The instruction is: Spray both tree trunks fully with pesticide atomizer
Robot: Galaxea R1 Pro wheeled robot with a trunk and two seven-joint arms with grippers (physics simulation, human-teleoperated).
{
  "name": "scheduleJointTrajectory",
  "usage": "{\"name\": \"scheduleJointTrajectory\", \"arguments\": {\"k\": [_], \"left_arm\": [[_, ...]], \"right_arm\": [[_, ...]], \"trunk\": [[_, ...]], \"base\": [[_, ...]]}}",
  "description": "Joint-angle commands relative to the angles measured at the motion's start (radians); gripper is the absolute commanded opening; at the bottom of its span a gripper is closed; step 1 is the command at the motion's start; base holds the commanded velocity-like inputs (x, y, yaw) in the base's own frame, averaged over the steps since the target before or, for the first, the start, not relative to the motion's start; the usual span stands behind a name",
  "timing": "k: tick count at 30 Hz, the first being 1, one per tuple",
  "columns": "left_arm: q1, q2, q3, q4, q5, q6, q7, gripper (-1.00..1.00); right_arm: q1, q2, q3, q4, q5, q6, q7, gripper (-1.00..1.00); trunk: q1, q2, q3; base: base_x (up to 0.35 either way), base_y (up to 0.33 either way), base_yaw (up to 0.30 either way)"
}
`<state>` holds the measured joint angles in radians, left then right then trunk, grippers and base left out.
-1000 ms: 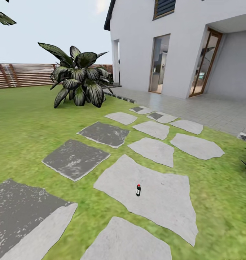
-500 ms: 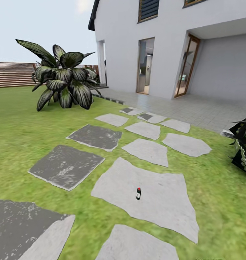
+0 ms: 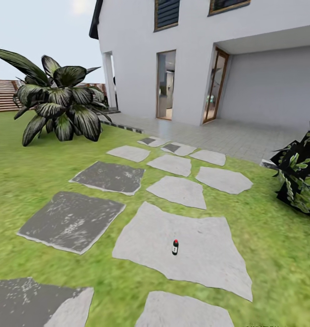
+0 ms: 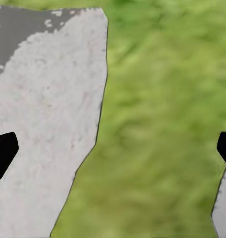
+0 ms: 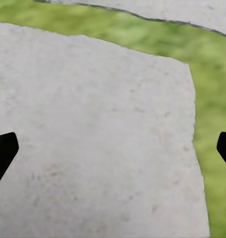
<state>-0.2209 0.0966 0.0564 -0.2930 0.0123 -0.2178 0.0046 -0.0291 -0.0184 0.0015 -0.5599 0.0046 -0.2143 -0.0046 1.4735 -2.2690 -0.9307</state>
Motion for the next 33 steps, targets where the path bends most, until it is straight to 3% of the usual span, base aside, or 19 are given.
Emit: {"name": "scheduleJointTrajectory", "arguments": {"k": [1, 33], "left_arm": [[0.0, 0.0, 0.0, 0.0, 0.0, 0.0, 0.0, 1.0], [0.0, 0.0, -0.001, 0.0, 0.0, 0.0, 0.0, 1.0]], "right_arm": [[0.0, 0.0, 0.0, 0.0, 0.0, 0.0, 0.0, 1.0], [0.0, 0.0, 0.0, 0.0, 0.0, 0.0, 0.0, 1.0]], "trunk": [[0.0, 0.0, 0.001], [0.0, 0.0, 0.017]], "base": [[0.105, 0.297, -0.238], [0.08, 0.299, -0.248]]}}
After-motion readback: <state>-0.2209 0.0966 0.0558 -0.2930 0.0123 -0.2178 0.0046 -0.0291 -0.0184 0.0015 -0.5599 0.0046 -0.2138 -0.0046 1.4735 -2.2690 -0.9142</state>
